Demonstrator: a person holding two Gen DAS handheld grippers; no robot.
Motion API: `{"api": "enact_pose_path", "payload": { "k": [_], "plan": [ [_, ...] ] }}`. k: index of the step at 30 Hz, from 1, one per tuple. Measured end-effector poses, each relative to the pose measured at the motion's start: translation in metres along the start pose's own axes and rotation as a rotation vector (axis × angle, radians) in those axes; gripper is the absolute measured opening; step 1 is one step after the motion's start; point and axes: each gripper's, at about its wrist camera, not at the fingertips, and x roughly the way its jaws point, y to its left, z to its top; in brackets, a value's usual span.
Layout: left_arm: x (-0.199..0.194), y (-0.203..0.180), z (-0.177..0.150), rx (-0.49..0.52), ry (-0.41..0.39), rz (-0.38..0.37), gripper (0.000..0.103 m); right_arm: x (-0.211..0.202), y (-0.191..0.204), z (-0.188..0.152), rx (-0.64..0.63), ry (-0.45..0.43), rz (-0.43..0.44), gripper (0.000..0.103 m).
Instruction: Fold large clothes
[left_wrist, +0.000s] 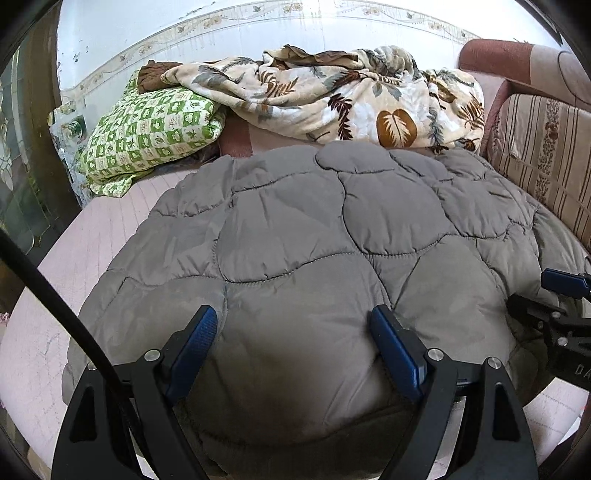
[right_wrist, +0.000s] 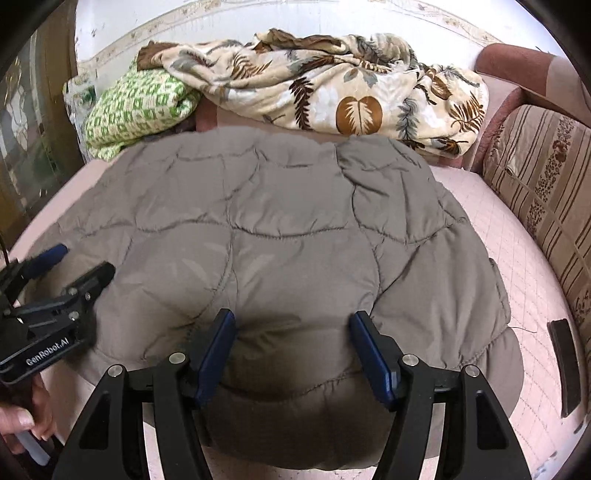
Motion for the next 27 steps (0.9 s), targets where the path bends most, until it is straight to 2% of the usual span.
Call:
{"api": "enact_pose_path", "payload": {
  "k": [6, 21, 25, 27],
  "plan": [
    [0.008, -0.001, -0.004, 0.025, 0.014, 0.008, 0.085, 0.014, -0.001, -0.006, 0.011, 0.039, 0.008, 0.072],
    [0.008, 0.005, -0.003, 0.002, 0.020, -0.025, 0.085, 0.013, -0.003, -0.004, 0.022, 0.037, 0.029, 0.072],
    [-0.001, 0.017, 0.003, -0.034, 0.016, -0.043, 0.085, 0.002, -0.009, -0.002, 0.041, 0.003, 0.056, 0.071],
    [-0.009, 0.029, 0.006, -0.055, 0.002, -0.019, 0.085, -0.009, -0.018, 0.002, 0.058, -0.028, 0.047, 0.070]
  ]
}}
